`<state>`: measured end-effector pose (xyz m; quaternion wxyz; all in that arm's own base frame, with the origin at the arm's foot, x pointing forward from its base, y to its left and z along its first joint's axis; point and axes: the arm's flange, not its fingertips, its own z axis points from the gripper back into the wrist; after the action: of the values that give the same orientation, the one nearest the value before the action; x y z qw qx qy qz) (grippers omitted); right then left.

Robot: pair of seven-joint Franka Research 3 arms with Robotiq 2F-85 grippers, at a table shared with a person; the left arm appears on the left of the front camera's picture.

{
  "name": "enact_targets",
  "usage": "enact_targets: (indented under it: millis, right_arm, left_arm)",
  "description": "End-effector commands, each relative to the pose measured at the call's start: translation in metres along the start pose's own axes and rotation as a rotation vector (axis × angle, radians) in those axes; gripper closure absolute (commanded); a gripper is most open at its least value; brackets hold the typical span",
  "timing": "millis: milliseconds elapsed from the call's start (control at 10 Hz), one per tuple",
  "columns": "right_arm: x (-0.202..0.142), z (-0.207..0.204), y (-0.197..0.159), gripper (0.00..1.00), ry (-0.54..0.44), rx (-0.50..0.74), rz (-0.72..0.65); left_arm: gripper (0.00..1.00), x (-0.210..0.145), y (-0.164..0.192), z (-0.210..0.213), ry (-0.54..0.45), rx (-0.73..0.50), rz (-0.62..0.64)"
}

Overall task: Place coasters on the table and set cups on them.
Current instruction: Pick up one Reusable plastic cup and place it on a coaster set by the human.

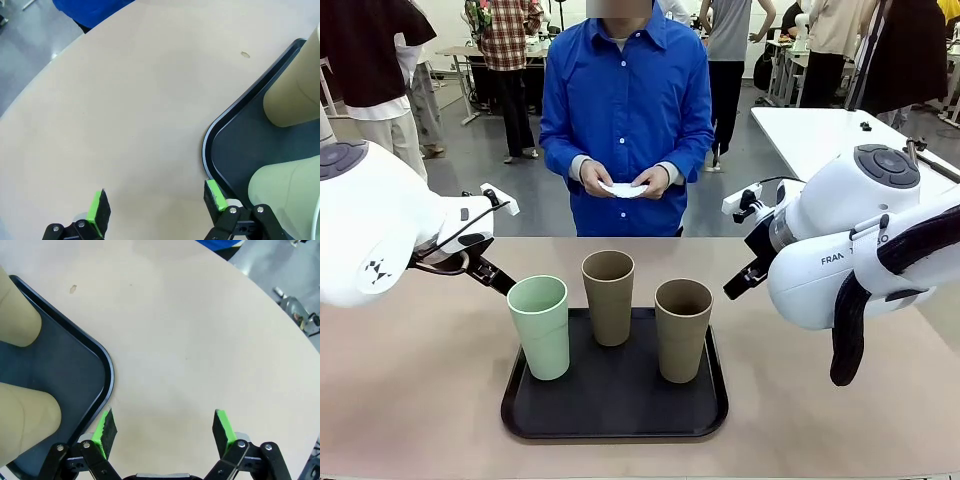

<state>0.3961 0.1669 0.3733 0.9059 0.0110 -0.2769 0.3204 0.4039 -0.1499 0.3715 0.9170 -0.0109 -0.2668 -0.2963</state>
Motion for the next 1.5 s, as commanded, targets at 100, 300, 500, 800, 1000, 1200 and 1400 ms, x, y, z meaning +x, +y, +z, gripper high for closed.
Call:
enact_targets:
  millis: [100, 300, 500, 800, 1000, 1200, 1400]
  right_arm:
    - [0.000, 0.000, 0.000, 0.00, 0.000, 0.000, 0.000]
    - [0.000, 0.000, 0.000, 0.00, 0.000, 0.000, 0.000]
    - [0.000, 0.000, 0.000, 0.00, 0.000, 0.000, 0.000]
    - [0.000, 0.006, -0.004, 0.00, 0.066, -0.040, -0.066]
    - [-0.001, 0.042, 0.004, 0.00, 0.225, -0.069, -0.077]
    - [-0.004, 0.090, 0.012, 0.00, 0.255, -0.096, -0.105]
    - [-0.014, 0.141, 0.041, 0.00, 0.285, -0.121, -0.092]
  left_arm:
    - [0.00, 0.000, 0.000, 0.000, 0.000, 0.000, 0.000]
    - [0.00, 0.000, 0.000, 0.000, 0.000, 0.000, 0.000]
    - [0.00, 0.000, 0.000, 0.000, 0.000, 0.000, 0.000]
    - [0.00, -0.006, 0.009, 0.008, -0.011, -0.007, -0.001]
    - [0.00, -0.008, 0.015, 0.055, 0.004, -0.014, -0.036]
    - [0.00, -0.017, 0.011, 0.106, 0.044, -0.008, -0.042]
    - [0.00, -0.033, 0.004, 0.149, 0.213, -0.069, -0.040]
